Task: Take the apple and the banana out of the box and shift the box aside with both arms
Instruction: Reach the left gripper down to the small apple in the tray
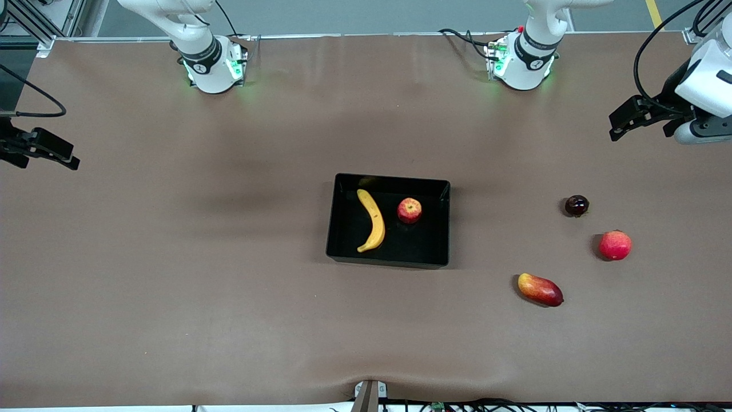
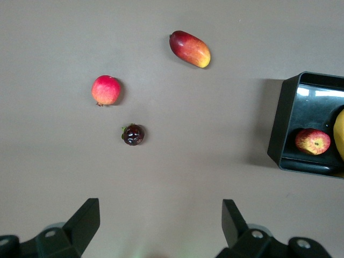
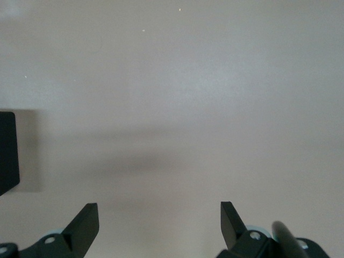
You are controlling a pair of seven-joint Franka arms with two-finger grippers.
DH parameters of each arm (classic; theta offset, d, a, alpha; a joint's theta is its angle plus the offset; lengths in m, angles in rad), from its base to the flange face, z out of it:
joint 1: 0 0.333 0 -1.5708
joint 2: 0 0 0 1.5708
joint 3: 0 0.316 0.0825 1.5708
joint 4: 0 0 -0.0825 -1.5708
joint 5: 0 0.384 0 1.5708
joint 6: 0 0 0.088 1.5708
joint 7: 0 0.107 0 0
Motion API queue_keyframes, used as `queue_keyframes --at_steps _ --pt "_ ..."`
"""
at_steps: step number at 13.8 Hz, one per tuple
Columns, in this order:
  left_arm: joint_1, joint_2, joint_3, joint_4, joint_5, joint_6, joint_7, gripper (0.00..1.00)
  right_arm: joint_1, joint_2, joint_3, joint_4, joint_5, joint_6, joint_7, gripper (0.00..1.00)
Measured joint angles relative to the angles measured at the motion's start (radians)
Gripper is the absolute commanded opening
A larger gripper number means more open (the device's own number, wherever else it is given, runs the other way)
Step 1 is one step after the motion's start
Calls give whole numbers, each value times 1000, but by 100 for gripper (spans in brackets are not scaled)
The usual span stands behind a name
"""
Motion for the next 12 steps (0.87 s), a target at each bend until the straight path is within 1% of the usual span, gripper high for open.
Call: queue_keyframes --at_steps 4,7,9,12 --pt "-1 3 0 5 0 0 0 100 0 0 0 4 0 -30 0 100" --pt "-8 33 -6 23 0 0 0 100 0 0 0 9 0 -31 0 100" --pt "-29 65 -26 30 0 0 -25 100 0 0 -1 16 0 -31 0 100" --pt "-74 139 -86 34 0 8 -174 100 0 0 -1 19 0 -31 0 100"
